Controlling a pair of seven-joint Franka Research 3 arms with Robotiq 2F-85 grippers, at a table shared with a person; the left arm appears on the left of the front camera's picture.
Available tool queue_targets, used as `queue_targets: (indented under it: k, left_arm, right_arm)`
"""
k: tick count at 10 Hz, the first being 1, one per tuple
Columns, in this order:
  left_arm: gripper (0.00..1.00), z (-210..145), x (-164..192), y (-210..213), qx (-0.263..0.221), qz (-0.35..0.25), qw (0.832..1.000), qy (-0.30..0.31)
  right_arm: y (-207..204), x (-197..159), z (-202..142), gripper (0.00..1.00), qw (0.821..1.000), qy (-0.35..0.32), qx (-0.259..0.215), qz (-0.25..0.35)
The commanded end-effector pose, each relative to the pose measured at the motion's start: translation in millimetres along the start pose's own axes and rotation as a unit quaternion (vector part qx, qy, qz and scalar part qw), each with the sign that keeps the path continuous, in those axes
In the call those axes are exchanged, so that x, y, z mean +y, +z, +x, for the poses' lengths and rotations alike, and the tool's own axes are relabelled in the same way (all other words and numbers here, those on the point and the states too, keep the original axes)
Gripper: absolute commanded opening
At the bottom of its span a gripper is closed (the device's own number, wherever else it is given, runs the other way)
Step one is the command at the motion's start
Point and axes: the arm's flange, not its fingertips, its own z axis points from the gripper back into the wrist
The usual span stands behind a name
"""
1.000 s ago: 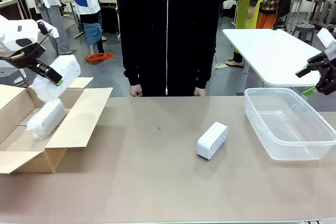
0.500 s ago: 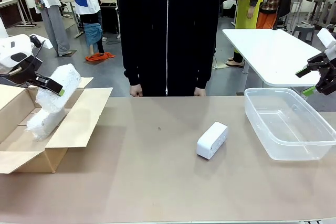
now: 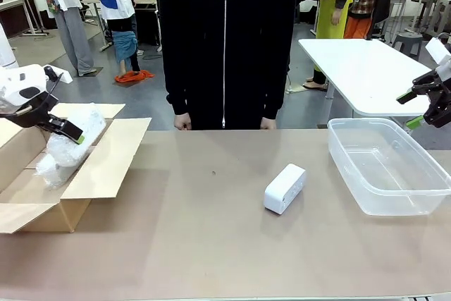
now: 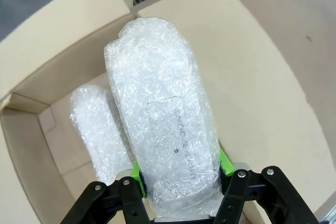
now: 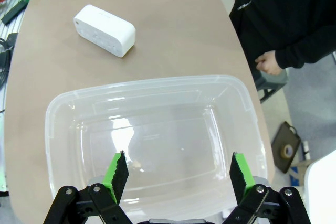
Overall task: Separate and place wrapped and unwrapped clocks.
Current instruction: If the picked Digital clock is wrapped, place it in the Package Box ; if not, place it in the Organizing box.
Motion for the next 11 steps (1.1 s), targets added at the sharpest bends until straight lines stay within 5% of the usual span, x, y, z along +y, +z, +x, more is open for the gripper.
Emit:
queue_targets:
  k: [1,4,5,6,7,8,9,11]
  left_arm:
    - [0.56,-6.0,10.4,-7.9,0.001,0.011,1.0,0.026]
    - [0.56,-8.7,15.0,-11.6,0.013,0.016,0.999,0.036]
    - [0.76,-7.6,15.8,-11.6,0.013,0.014,0.999,0.036]
    - [0.76,-7.0,16.6,-11.6,0.012,0.009,0.999,0.038]
    - [0.95,-7.3,17.1,-11.8,0.011,0.007,0.999,0.039]
    - [0.79,-6.8,17.6,-11.1,0.01,0.006,0.999,0.038]
    - [1.0,-6.5,17.7,-10.0,0.007,0.006,0.999,0.04]
    - [1.0,-4.3,15.6,-4.3,0.0,0.006,0.999,0.039]
  right_arm:
    - [-1.8,0.2,0.0,1.0,1.0,0.0,0.0,0.001]
    - [-1.8,0.2,0.0,1.0,1.0,0.0,0.0,0.001]
    - [-1.8,0.2,0.0,1.0,1.0,0.0,0.0,0.001]
    - [-1.8,0.2,0.0,1.0,1.0,0.0,0.0,0.001]
    - [-1.8,0.2,0.0,1.0,1.0,0.0,0.0,0.001]
    - [-1.8,0.2,0.0,1.0,1.0,0.0,0.0,0.001]
    - [-1.8,0.2,0.0,1.0,1.0,0.0,0.0,0.001]
    - [-1.8,0.2,0.0,1.0,1.0,0.0,0.0,0.001]
